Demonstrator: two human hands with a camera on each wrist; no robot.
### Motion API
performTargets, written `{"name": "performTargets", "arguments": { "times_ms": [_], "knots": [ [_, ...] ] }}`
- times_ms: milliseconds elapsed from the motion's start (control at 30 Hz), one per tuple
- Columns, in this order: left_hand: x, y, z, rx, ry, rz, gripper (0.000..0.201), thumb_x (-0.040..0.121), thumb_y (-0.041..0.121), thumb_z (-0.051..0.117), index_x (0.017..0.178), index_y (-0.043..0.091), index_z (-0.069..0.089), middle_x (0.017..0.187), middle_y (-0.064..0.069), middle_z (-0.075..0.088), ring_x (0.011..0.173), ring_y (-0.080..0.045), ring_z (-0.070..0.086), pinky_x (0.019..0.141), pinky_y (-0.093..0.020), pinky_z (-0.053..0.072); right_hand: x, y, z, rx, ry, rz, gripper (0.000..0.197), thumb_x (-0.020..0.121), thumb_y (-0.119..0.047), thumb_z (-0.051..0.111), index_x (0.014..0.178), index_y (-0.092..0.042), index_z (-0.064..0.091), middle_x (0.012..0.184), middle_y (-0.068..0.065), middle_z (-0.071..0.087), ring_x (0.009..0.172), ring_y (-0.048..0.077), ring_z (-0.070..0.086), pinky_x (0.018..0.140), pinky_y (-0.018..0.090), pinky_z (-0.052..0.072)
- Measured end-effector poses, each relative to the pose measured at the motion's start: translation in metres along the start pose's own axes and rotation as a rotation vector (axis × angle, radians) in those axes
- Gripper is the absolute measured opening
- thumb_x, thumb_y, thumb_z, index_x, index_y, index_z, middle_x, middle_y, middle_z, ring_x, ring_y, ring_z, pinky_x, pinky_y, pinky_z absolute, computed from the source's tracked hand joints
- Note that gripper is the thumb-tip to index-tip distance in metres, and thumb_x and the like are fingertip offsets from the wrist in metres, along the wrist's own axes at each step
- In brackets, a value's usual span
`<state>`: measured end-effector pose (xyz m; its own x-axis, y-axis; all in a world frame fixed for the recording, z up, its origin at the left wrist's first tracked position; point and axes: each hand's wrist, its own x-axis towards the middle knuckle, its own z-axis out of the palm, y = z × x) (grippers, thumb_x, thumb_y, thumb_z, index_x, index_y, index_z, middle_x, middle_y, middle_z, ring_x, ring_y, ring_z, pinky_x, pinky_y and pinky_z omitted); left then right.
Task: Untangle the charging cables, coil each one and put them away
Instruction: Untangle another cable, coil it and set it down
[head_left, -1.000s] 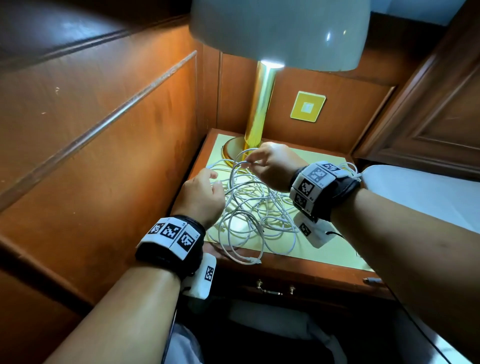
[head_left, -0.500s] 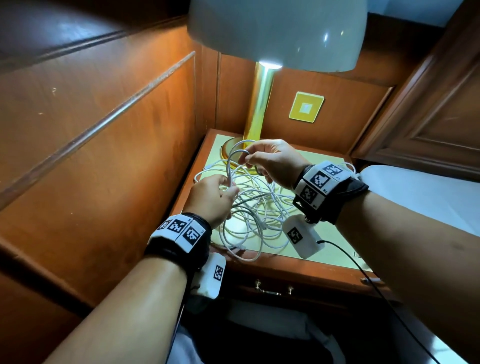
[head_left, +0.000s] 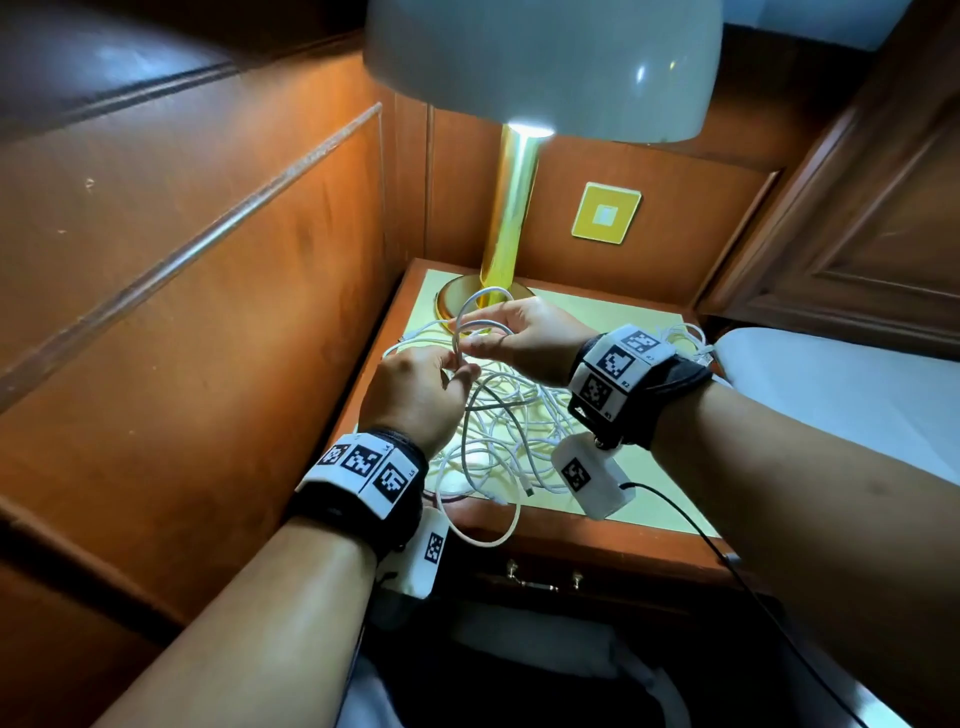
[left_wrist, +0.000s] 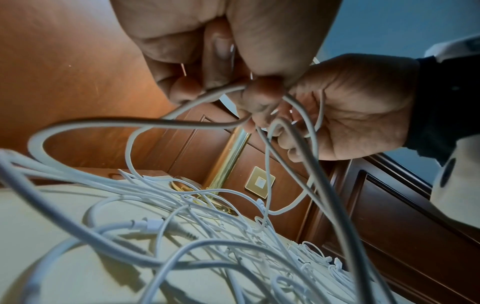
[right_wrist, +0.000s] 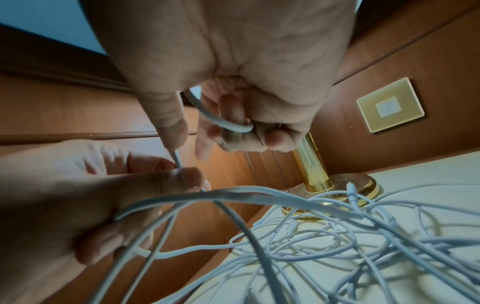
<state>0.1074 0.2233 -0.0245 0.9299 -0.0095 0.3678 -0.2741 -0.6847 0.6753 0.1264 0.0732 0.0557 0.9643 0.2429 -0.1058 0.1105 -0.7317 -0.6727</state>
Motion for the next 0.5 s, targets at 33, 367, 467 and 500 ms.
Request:
{"name": "performTargets", "arguments": {
  "times_ms": [33,367,467,500],
  "knots": [
    [0.000,0.000,0.000,0.015,-0.002,0.003,0.023,0.090,0.038,0.069,0.091,0.016,0.076,0.079,-0.008,0.071,0.071,-0.026,0.059,0.064,-0.029,0.046,0.000,0.000,-0.001,0.033,-0.024,-0.013,0.033,0.088,-0.038,0.073,0.119,-0.026,0.072,0.113,-0.009,0.073,0.105,0.007,0.066,0.102,0.028,0.048],
    [-0.002,0.006,-0.005,-0.003,0.059,0.013,0.025,0.089,0.037,0.071,0.094,0.013,0.076,0.082,-0.009,0.072,0.077,-0.030,0.064,0.068,-0.031,0.050,0.002,-0.001,-0.001,0.027,0.024,-0.134,0.019,0.084,-0.037,0.077,0.097,-0.023,0.076,0.099,-0.007,0.075,0.097,0.012,0.068,0.097,0.042,0.053],
    [-0.004,0.011,-0.008,-0.034,0.034,-0.016,0.039,0.085,0.052,0.072,0.096,0.015,0.076,0.075,-0.001,0.068,0.077,-0.026,0.066,0.073,-0.033,0.054,0.006,-0.001,0.003,0.033,0.114,-0.146,0.008,0.093,-0.031,0.067,0.096,-0.024,0.066,0.092,-0.007,0.070,0.090,0.015,0.066,0.092,0.037,0.053],
    [-0.005,0.013,-0.008,-0.021,-0.019,-0.033,0.046,0.082,0.060,0.070,0.099,0.018,0.076,0.075,0.001,0.066,0.079,-0.024,0.066,0.074,-0.031,0.053,0.007,-0.002,0.002,0.040,0.155,-0.147,0.005,0.096,-0.030,0.063,0.097,-0.025,0.063,0.086,-0.007,0.066,0.083,0.014,0.063,0.086,0.034,0.052]
  ]
}}
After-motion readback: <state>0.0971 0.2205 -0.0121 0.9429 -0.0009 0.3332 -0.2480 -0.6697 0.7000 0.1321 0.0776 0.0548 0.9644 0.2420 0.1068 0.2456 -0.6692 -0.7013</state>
